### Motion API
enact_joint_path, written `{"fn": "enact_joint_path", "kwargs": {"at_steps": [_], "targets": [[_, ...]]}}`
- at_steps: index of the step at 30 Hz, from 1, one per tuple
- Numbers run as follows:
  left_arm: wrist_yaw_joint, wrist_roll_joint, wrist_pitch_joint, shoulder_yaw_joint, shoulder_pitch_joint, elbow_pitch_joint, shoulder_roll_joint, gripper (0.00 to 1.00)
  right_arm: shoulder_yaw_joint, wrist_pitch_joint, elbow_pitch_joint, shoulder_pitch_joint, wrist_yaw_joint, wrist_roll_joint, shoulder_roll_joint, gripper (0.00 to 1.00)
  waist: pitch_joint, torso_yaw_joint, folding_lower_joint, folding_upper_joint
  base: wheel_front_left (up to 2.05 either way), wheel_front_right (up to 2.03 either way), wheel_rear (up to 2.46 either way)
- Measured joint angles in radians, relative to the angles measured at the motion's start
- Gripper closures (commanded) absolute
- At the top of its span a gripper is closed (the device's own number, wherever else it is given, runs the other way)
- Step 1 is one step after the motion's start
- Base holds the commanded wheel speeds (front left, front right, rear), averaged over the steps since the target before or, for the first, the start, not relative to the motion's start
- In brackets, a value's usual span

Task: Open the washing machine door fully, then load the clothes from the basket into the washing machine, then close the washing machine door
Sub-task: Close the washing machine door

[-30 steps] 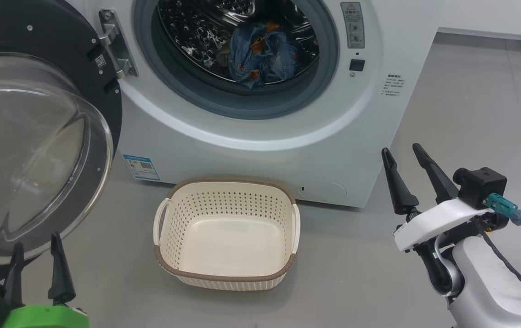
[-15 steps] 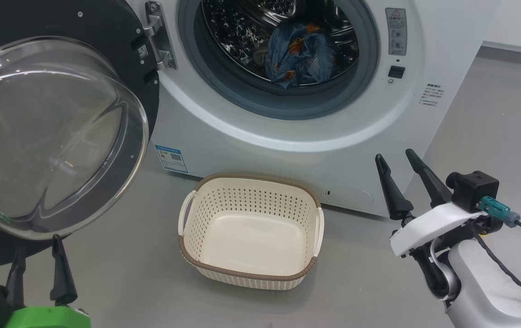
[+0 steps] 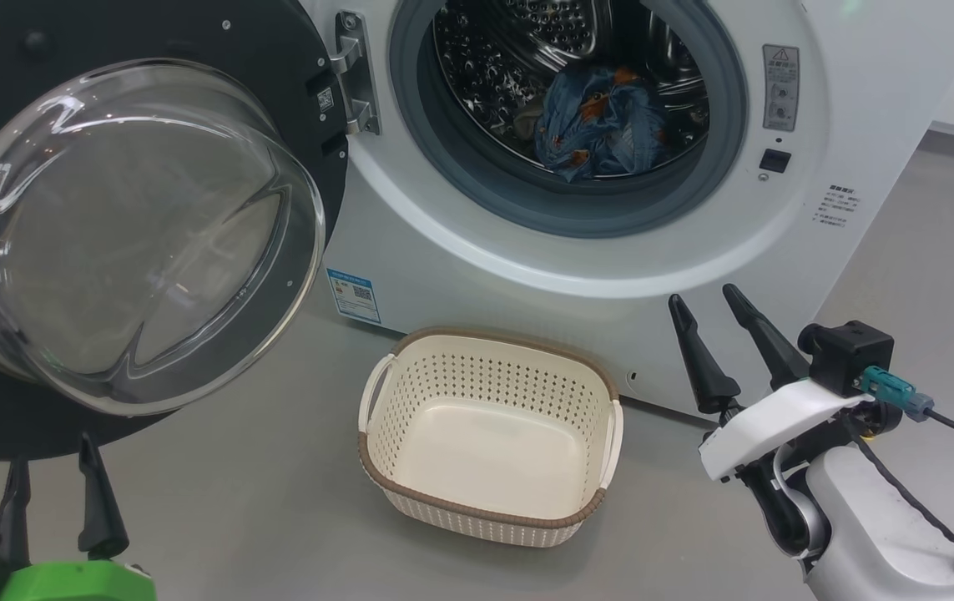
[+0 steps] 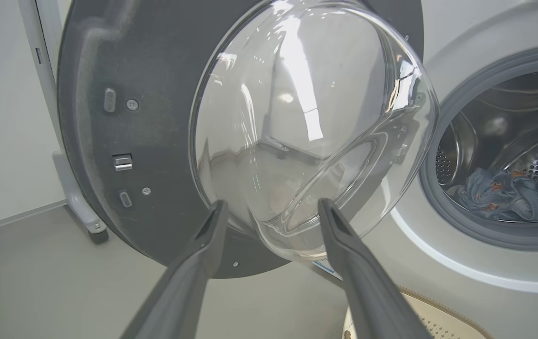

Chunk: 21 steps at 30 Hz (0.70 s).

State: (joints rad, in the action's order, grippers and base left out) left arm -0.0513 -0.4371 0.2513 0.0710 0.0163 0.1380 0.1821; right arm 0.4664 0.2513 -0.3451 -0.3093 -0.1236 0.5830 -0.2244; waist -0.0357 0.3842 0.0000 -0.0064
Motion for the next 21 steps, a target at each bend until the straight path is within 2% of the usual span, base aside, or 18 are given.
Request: {"fn": "enact_joint_path", "kwargs": {"at_steps": [21], "targets": [[-0.004, 0.0, 0.0, -0.036, -0.01, -0.019, 0.002, 0.0, 0.018, 0.0, -0.001, 0.0, 0.0, 0.019, 0.003, 0.0, 0.0, 0.017, 0.0, 0.0, 0.0, 0.0, 0.0]]}}
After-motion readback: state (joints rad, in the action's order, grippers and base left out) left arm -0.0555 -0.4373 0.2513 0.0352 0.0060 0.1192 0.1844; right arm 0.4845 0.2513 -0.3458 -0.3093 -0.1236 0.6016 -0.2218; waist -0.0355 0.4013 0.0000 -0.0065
